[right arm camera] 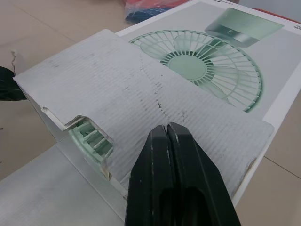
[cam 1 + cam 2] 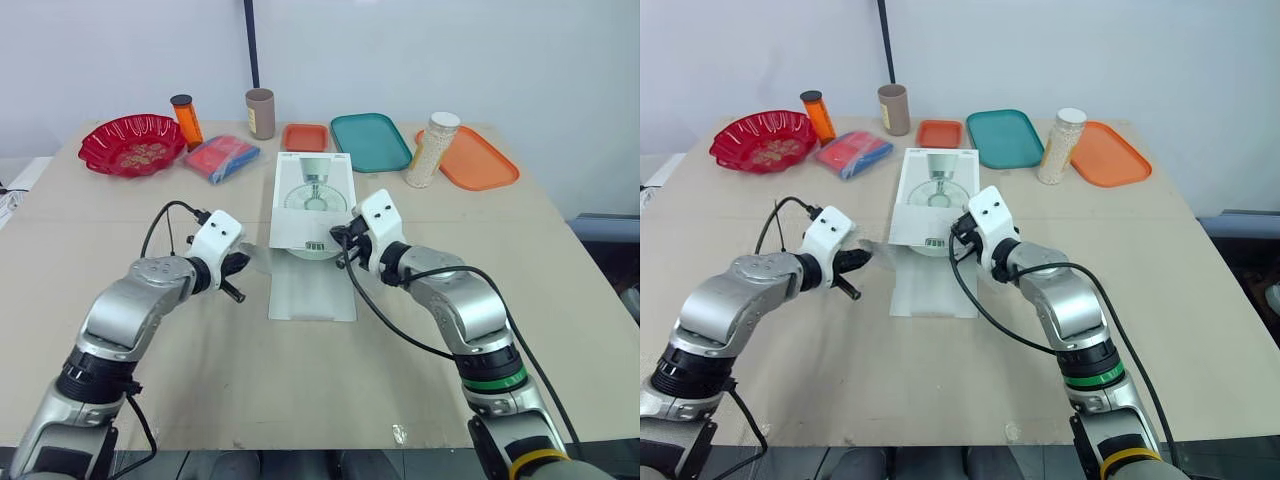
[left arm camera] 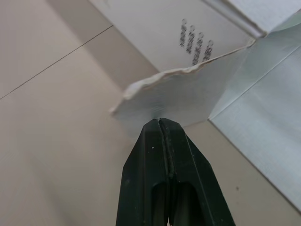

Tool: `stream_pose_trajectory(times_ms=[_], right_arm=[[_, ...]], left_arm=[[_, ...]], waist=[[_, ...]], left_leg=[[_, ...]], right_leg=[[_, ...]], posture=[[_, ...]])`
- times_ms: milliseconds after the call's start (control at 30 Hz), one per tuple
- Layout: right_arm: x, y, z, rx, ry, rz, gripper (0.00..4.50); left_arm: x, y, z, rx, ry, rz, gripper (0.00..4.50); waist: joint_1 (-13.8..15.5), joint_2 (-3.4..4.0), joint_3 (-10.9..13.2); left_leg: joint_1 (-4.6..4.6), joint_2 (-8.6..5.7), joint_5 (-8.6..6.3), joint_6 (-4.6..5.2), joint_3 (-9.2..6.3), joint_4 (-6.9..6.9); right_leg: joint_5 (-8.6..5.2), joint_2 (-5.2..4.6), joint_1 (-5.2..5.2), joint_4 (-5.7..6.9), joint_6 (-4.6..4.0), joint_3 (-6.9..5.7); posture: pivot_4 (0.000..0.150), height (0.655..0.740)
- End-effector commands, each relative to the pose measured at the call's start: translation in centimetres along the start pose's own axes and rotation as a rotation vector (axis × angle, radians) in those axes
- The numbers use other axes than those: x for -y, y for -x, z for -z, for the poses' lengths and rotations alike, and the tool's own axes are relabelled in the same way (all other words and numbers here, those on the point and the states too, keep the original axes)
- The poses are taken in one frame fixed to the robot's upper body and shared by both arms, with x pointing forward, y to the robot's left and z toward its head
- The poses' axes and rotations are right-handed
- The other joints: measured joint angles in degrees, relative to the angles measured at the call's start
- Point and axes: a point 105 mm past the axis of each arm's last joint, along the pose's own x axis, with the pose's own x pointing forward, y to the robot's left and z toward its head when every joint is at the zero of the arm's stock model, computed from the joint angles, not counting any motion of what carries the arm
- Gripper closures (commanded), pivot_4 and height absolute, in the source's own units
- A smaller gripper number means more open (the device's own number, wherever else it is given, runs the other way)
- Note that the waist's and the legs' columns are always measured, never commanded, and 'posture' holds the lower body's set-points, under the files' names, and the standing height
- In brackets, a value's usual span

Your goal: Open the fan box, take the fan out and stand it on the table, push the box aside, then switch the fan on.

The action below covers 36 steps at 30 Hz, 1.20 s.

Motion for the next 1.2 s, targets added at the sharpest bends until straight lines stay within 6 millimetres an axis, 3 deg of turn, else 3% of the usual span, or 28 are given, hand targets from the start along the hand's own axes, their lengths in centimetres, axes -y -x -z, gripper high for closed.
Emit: stream_pose_trajectory(times_ms=[33, 333, 600, 800, 933, 1100, 1200], right_arm=[[0.0, -0.2, 1.1, -0.046, -0.004, 0.006, 4.49], [0.0, -0.2, 1.2, -0.051, -0.013, 0.009, 4.49], [-0.4, -0.4, 1.3, -0.056, -0.027, 0.007, 4.49], [-0.4, -0.5, 1.5, -0.066, -0.046, 0.013, 4.49], [-0.5, -0.5, 1.8, -0.079, -0.046, 0.015, 4.49], [-0.5, -0.5, 2.1, -0.087, -0.050, 0.017, 4.49], [-0.6, -0.6, 2.1, -0.088, -0.052, 0.012, 4.49]], left_arm=[[-0.2, -0.7, -2.2, 0.110, -0.045, -0.033, 4.50], [0.7, -2.5, -3.9, 0.173, -0.063, -0.009, 4.50], [1.5, -2.7, -3.5, 0.175, -0.054, 0.014, 4.50], [-0.2, -0.8, -2.7, 0.164, -0.022, -0.063, 4.50], [-1.1, 2.2, -3.0, 0.213, 0.059, -0.086, 4.50], [-0.9, 4.4, -4.5, 0.288, 0.100, -0.065, 4.50], [0.5, 5.2, -5.2, 0.323, 0.146, 0.011, 4.50]], waist=[[0.0, 0.00, 0.0], [0.0, -0.01, 0.0], [0.0, -0.01, 0.0], [0.0, -0.01, 0.0], [-0.1, -0.01, 0.0], [0.0, -0.06, 0.0], [0.0, -0.08, -0.1]], left_leg=[[-0.01, 0.01, 0.00, 0.00, 0.00, 0.00], [-0.01, -0.01, 0.00, 0.01, -0.01, 0.00], [-0.01, -0.01, 0.00, 0.01, -0.02, 0.00], [0.00, 0.01, 0.00, 0.01, -0.01, -0.01], [0.00, 0.03, -0.01, 0.01, -0.02, -0.02], [0.00, 0.03, 0.00, 0.00, -0.03, 0.00], [0.03, 0.02, 0.00, 0.00, -0.02, 0.00]], right_leg=[[0.00, 0.01, -0.01, 0.00, 0.00, 0.00], [0.00, 0.00, 0.00, 0.00, 0.00, -0.01], [0.00, 0.00, 0.00, 0.01, 0.00, -0.02], [0.00, 0.00, 0.00, 0.01, 0.00, -0.01], [0.00, 0.01, -0.01, 0.01, -0.01, -0.03], [0.00, -0.01, 0.02, 0.00, 0.00, -0.04], [0.00, -0.01, 0.04, 0.00, 0.00, -0.04]], posture=[[0.150, 0.7400], [0.150, 0.7400], [0.150, 0.7400], [0.150, 0.7400], [0.150, 0.7400], [0.150, 0.7400], [0.150, 0.7400]])
